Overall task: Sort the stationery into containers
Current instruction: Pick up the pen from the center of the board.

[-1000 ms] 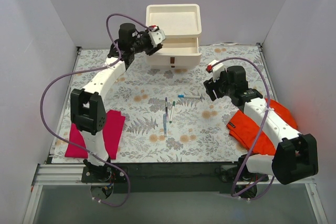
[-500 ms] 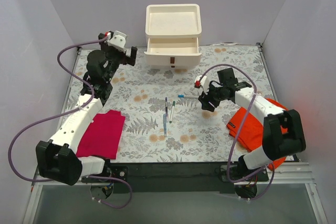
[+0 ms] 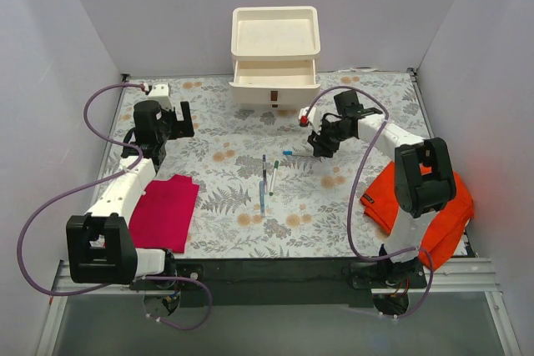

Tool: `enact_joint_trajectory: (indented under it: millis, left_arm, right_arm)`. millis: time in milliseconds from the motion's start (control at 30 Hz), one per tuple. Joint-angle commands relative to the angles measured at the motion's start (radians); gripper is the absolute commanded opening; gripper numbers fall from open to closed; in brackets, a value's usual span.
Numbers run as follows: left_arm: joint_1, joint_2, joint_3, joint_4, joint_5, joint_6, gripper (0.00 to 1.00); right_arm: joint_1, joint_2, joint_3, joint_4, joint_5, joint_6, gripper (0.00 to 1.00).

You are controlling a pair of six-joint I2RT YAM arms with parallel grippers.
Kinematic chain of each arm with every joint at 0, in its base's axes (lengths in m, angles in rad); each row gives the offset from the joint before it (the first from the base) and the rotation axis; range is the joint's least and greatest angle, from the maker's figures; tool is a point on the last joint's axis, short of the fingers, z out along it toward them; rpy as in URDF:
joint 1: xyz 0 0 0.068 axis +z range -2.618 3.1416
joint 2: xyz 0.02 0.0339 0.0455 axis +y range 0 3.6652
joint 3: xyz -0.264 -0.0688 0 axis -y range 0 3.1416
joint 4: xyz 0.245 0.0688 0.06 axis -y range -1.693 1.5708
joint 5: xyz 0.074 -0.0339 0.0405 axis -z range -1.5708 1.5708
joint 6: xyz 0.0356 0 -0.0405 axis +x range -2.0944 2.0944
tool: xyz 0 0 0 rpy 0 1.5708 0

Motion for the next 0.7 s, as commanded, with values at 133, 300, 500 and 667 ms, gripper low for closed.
enact_joint_trajectory:
  millis: [133,300,500,667]
  left_arm:
    - [0.005,-0.020,0.021,-0.021,-0.015,0.016,0.94]
    - [0.006,0.010,0.030,-0.006,-0.012,0.028,0.94]
    - [0.010,0.041,0.047,0.005,-0.011,0.040,0.94]
    - [0.011,0.052,0.055,0.005,-0.009,0.048,0.94]
  right_arm:
    - [-0.007,0.094,0.049,-0.004,-0.031,-0.042,0.52]
    - [-0.008,0.117,0.047,0.016,-0.009,-0.054,0.53]
    - [-0.008,0.159,0.057,0.021,0.007,-0.074,0.51]
    - [-0.007,0.183,0.054,0.022,0.011,-0.082,0.40]
